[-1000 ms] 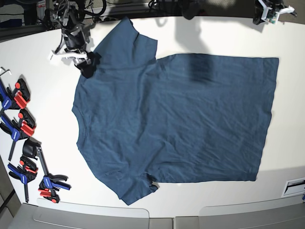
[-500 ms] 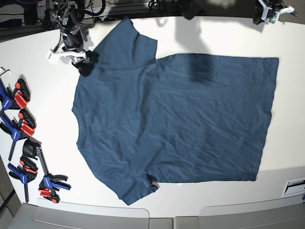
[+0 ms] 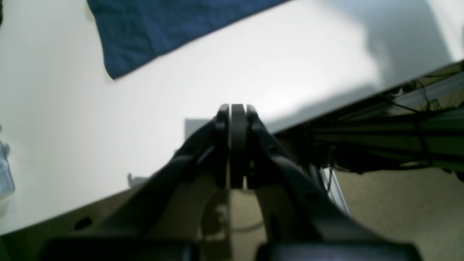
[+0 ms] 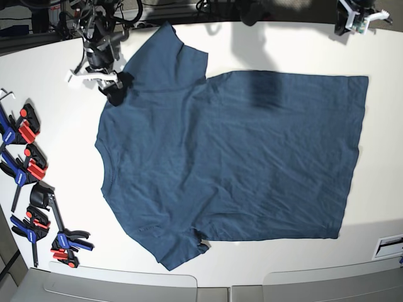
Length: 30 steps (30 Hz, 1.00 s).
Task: Fold the T-shirt properly
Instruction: 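Move the right gripper down to the shirt's shoulder corner and grasp it, then move the left gripper to the shirt's hem corner and grasp it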
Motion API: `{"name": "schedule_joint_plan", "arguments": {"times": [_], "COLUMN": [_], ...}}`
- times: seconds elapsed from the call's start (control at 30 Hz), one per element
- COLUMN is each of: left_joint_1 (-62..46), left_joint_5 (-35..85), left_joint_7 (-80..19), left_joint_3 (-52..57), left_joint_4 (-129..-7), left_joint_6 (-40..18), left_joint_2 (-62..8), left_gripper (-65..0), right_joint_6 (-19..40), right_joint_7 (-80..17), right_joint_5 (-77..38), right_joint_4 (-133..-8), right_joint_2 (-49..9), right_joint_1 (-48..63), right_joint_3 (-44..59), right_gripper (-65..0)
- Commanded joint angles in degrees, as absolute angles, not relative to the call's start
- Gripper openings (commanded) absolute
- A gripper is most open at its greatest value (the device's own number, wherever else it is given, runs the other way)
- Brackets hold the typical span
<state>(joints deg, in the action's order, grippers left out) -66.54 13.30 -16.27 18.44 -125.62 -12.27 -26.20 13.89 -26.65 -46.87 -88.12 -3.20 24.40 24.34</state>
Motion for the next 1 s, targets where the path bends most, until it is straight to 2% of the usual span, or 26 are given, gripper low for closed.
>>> {"name": "schedule_joint_plan", "arguments": {"times": [0.0, 0.07, 0.1, 0.17, 0.27, 0.47, 0.63, 0.77, 0.97], "left_joint_1": [-67.1, -66.7, -66.6, -66.6, -66.3, -62.5, -56.1, -49.1, -38.0], "left_joint_5": [13.5, 13.5, 13.5, 13.5, 11.0, 3.0, 3.3, 8.5, 14.2], "left_joint_7": [-15.0, -15.0, -15.0, -14.9, -14.0, -13.0, -21.5, -25.2, -25.8], "left_joint_3": [18.8, 18.8, 18.8, 18.8, 18.8, 18.8, 18.8, 18.8, 20.3], "left_joint_4": [-126.4, -126.4, -126.4, -126.4, -126.4, -126.4, -126.3, -122.7, -108.1], "left_joint_6": [-12.1, -12.1, -12.0, -12.0, -12.0, -12.0, -12.0, -12.0, -12.0], "left_joint_2": [-26.4, -26.3, -26.4, -26.4, -26.3, -26.4, -26.4, -27.0, -27.0], "left_gripper": [-65.0, -63.2, -61.0, -57.6, -54.5, -54.3, -54.4, -54.3, -45.3], "right_joint_6": [13.5, 13.5, 13.5, 13.5, 13.5, 13.5, 13.5, 13.5, 13.5], "right_joint_7": [-28.2, -28.1, -28.1, -28.1, -28.2, -29.2, -29.2, -29.2, -29.2], "right_joint_5": [-46.6, -46.6, -46.6, -46.1, -44.4, -42.8, -40.6, -40.6, -40.6], "right_joint_4": [-88.3, -88.3, -88.3, -88.3, -88.3, -88.3, -88.3, -88.3, -88.3], "right_joint_2": [-3.5, -3.5, -3.5, -3.5, -3.5, -3.5, -3.5, -3.5, -3.5], "right_joint_1": [24.5, 24.5, 24.5, 24.5, 24.5, 24.5, 24.5, 24.5, 24.5], "right_joint_3": [23.8, 23.6, 23.6, 23.6, 23.6, 23.6, 23.6, 23.6, 23.6], "right_gripper": [-33.4, -34.7, -37.4, -46.5, -65.0, -65.0, -65.0, -65.0, -65.0]}}
